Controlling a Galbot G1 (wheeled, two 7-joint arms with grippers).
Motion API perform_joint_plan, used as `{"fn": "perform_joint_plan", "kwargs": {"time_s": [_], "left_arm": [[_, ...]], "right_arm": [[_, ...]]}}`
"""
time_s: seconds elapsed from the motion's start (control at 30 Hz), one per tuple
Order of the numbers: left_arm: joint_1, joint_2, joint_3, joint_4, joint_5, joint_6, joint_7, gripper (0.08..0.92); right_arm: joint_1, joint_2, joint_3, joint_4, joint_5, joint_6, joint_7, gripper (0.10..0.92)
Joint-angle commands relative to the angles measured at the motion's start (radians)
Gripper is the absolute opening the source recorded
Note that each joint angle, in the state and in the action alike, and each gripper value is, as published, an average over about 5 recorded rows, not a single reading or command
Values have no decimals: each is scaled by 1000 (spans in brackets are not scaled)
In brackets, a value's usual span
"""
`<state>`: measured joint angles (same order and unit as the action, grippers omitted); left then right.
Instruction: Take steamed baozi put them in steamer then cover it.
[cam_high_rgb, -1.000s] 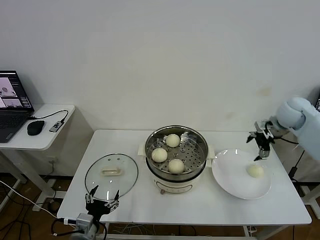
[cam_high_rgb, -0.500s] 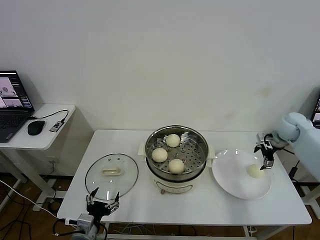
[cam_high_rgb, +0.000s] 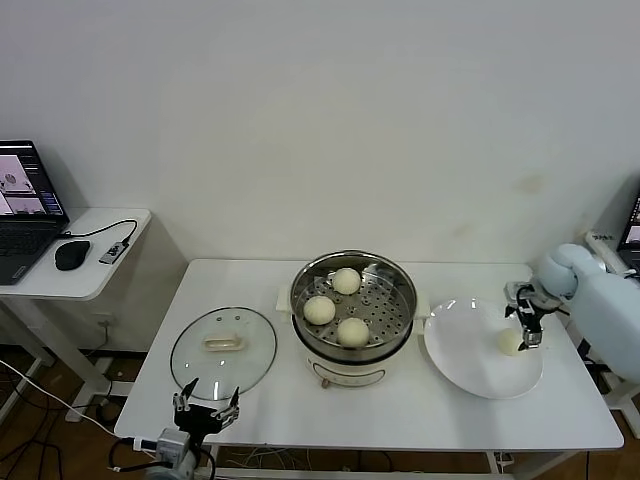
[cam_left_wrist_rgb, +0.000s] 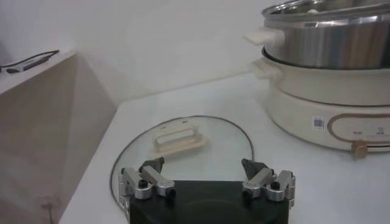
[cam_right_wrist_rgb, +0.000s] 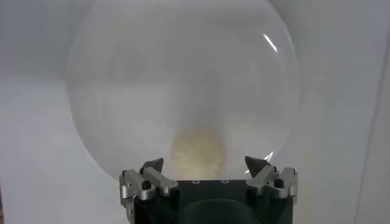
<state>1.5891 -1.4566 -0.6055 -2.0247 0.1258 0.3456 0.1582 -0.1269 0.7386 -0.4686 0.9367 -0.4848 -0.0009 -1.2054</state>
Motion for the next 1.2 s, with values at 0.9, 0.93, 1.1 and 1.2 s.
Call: {"fn": "perform_joint_plan", "kwargs": {"time_s": [0.9,0.93,1.1,1.2], "left_arm": [[2,-2,1,14,6,-2,-2,823],[2,-2,1,14,6,-2,-1,823],[1,-1,1,16,6,-3,-2,823],[0,-2,2,16,6,-3,-2,823]], "right_arm": [[-36,59,43,-126,-53,33,70,823],[-37,60,44,-128,-53,33,71,823],[-40,62,47,-130,-50,31,76,754],[-39,61,48,-131,-49,29,76,685]]}}
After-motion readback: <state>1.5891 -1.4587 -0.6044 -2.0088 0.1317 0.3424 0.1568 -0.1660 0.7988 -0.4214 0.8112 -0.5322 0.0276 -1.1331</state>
